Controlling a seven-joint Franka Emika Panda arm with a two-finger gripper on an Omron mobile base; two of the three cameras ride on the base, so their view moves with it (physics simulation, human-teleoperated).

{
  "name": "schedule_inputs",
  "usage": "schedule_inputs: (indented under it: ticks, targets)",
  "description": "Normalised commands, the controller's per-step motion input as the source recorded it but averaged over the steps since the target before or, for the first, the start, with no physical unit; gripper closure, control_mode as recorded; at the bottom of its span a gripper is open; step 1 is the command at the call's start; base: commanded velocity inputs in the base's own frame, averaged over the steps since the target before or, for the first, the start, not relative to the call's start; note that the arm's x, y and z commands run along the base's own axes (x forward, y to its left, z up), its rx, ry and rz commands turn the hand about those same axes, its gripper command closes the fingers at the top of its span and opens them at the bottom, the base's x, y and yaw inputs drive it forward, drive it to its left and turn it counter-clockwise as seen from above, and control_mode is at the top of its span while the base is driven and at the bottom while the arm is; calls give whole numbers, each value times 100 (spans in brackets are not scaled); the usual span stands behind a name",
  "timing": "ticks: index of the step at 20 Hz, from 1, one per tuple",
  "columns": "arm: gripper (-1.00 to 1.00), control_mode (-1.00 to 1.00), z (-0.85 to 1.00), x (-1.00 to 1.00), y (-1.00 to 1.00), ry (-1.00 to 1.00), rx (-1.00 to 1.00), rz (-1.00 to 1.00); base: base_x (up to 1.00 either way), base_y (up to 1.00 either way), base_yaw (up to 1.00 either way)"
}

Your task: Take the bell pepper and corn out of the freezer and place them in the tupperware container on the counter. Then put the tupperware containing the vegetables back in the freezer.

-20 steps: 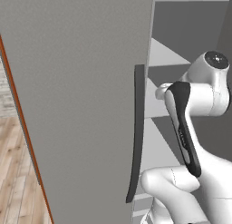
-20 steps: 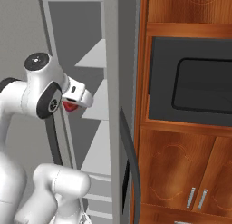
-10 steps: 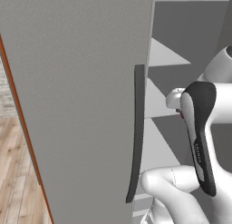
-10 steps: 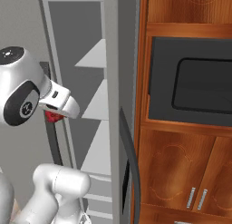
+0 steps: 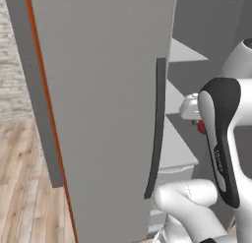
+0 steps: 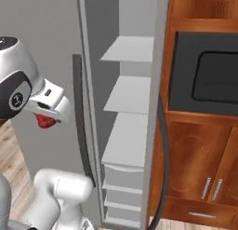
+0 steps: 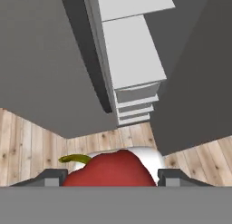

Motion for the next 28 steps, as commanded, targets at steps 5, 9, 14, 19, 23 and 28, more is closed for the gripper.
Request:
schedule_inputs:
  ticks: [5, 9, 14, 19, 23, 28]
  targets:
    - [100, 100, 0, 0, 0, 0, 0, 0, -80, 94, -34]
    - [100, 100, 0, 0, 0, 0, 0, 0, -67, 59, -66]
    - [100, 100, 0, 0, 0, 0, 0, 0, -77, 63, -64]
    - [100, 100, 0, 0, 0, 0, 0, 0, -100, 62, -57]
    - [100, 100, 0, 0, 0, 0, 0, 0, -100, 68, -47]
    - [100, 100, 0, 0, 0, 0, 0, 0, -15, 100, -2]
